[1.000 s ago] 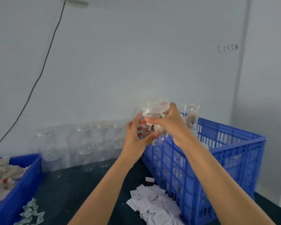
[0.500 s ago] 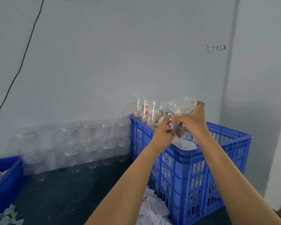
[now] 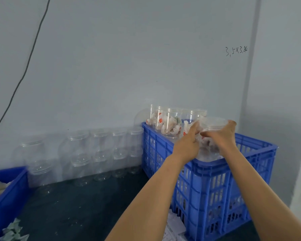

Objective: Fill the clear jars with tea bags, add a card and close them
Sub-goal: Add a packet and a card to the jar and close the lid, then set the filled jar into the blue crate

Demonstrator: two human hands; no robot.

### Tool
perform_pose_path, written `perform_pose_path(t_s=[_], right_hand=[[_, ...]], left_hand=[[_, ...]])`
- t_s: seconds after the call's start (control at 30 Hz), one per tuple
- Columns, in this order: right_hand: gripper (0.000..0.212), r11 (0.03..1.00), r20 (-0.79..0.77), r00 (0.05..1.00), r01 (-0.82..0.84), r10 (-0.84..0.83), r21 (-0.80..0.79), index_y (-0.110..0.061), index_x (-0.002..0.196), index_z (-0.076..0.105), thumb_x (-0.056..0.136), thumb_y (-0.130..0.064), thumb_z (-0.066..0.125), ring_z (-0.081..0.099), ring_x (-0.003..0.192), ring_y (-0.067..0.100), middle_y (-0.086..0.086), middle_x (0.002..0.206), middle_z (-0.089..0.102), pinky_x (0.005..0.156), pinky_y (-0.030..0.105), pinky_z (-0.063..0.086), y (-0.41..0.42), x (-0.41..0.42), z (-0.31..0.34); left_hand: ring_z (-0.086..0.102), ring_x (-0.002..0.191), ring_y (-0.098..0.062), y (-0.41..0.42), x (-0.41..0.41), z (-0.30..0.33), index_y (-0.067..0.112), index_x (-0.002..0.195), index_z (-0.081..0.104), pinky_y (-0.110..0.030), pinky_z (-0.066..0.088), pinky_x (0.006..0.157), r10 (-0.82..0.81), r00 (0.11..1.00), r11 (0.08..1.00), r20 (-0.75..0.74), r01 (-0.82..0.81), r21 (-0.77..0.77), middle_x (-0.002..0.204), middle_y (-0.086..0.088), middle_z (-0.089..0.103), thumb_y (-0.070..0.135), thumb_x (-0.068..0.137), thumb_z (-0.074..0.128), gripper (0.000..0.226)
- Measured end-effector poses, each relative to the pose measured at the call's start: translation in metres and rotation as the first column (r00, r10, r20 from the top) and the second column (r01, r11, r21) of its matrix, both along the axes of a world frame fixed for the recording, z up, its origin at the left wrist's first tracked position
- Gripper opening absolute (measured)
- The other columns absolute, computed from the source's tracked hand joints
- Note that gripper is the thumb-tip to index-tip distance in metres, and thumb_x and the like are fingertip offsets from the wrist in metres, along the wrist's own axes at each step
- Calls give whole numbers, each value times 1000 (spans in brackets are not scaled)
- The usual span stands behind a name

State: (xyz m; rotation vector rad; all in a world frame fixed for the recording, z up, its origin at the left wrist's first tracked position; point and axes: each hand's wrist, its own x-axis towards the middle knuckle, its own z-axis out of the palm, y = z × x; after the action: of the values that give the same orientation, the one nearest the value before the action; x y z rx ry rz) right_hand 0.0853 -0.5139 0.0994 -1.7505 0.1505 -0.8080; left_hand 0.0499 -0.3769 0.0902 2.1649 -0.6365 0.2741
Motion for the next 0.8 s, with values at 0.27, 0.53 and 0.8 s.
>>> perform_pose_path(t_s=[0.27, 0.53, 0.8], right_hand=[[104, 971, -530, 845, -177, 67, -160, -14, 148, 13, 70, -14, 83, 45, 123, 41, 23, 143, 37, 94, 49, 44, -4, 13, -5], [83, 868, -701, 706, -282, -101, -409, -2, 149, 21, 90, -50, 56, 46, 129, 34, 19, 149, 37, 91, 38, 38, 5, 14, -5], [54, 884, -580, 814, -254, -23, -392, 1, 122, 55, 88, -40, 59, 48, 116, 33, 22, 129, 53, 100, 43, 39, 11, 3, 0]], left_hand=[[46, 128, -26, -5, 9, 2, 23, 143, 44, -35, 42, 96, 82, 996, 949, 33, -88, 302, 148, -5, 42, 1, 90, 41, 57], [56, 110, -28, -7, 16, 2, 16, 135, 49, -31, 40, 81, 96, 995, 890, -27, -74, 451, 128, -11, 59, 8, 95, 37, 42], [56, 110, -24, 3, 5, -6, 11, 123, 59, -32, 47, 85, 97, 995, 994, 1, -97, 52, 125, -8, 62, -2, 89, 38, 42]])
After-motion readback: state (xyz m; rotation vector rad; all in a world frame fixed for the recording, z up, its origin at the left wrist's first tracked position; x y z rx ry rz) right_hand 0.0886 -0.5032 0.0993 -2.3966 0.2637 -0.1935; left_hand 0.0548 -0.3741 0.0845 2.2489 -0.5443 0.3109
